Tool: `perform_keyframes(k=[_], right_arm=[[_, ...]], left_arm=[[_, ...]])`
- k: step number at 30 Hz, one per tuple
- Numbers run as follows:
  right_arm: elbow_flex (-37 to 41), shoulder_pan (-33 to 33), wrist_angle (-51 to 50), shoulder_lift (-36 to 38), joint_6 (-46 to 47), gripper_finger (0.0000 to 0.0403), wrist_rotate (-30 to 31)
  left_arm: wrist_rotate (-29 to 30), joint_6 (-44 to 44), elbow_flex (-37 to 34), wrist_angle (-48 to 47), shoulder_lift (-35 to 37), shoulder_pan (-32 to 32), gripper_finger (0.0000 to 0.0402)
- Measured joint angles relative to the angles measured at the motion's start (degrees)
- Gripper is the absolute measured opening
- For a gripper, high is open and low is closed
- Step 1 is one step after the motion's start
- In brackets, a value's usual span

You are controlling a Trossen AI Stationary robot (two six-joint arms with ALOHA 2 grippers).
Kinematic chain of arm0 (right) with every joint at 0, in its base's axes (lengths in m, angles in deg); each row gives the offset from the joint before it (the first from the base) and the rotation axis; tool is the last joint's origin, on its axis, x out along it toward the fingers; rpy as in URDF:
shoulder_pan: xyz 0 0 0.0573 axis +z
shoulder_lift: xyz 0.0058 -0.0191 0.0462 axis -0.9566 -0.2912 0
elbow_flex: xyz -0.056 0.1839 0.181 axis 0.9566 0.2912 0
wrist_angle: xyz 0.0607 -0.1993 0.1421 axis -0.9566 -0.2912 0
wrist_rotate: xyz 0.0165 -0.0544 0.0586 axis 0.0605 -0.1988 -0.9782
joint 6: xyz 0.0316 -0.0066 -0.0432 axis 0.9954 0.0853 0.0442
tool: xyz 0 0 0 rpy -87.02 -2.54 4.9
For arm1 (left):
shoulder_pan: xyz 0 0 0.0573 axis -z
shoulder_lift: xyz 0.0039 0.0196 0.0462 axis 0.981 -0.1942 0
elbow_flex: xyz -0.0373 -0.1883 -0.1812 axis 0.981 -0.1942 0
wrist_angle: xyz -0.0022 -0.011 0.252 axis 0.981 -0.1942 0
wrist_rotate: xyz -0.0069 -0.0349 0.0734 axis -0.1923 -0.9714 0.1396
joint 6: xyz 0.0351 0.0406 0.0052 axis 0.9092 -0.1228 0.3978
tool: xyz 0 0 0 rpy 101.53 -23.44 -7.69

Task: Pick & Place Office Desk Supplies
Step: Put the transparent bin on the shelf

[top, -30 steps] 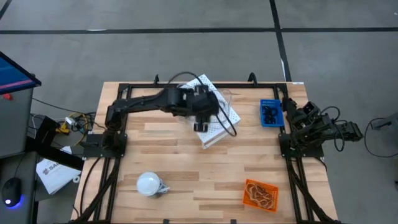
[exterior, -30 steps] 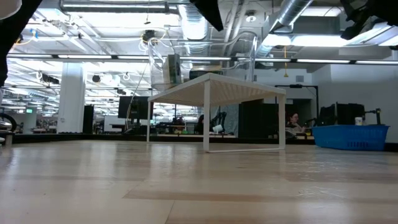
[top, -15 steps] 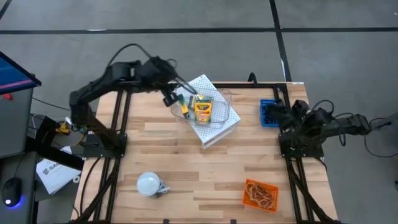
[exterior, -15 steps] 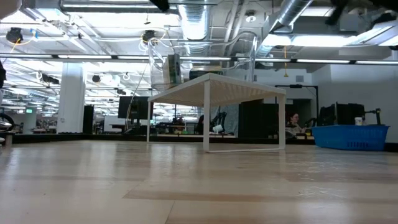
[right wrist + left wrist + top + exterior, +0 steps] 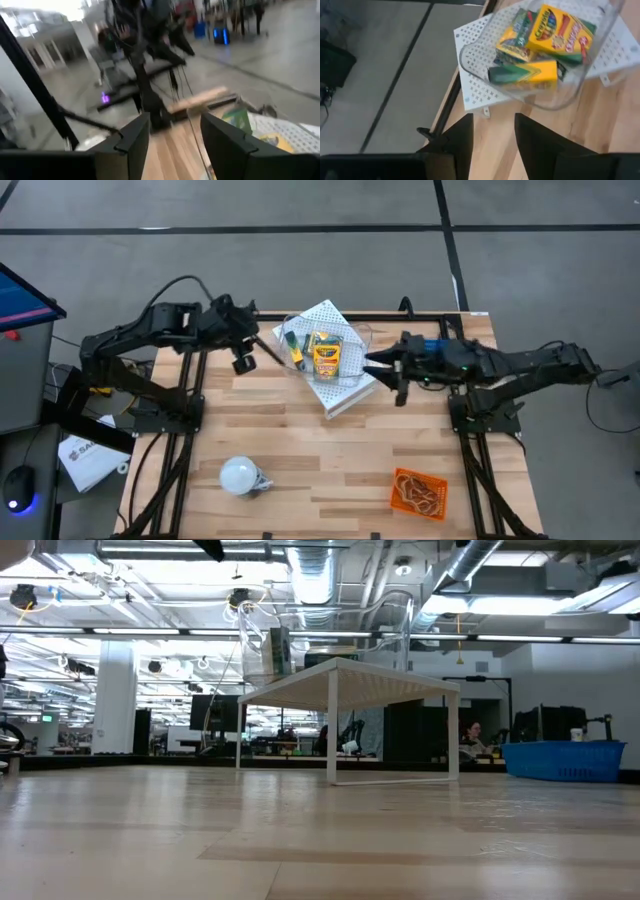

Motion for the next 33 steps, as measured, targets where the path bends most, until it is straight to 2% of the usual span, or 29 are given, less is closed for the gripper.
perform_keyframes(k=[6, 10, 16, 22, 33], right_arm=[[-17.08, -2.98, -24.36, -12.17, -1.10, 0.0173, -10.91], [-26.95, -4.46, -34.47, -18.63, -3.41, 0.0169, -12.90], [-37.81, -5.62, -48.58, -26.45, -9.58, 0.0169, -16.06], [-41.21, -6.98, -56.56, -31.47, -14.08, 0.0169, -20.66], [-41.28, -11.12, -63.89, -34.94, -22.36, 0.0169, -20.82]], left_arm=[[1.14, 4.92, -1.03, -0.80, 2.88, 2.64, 0.0156], [1.34, 6.92, -1.08, -0.86, 3.85, 2.72, 0.0166], [1.29, 9.83, -1.10, -1.28, 4.68, 2.73, 0.0169], [1.29, 12.20, -1.10, -1.02, 5.15, 2.73, 0.0169], [0.98, 13.40, -1.10, 0.81, 5.18, 3.10, 0.0160]])
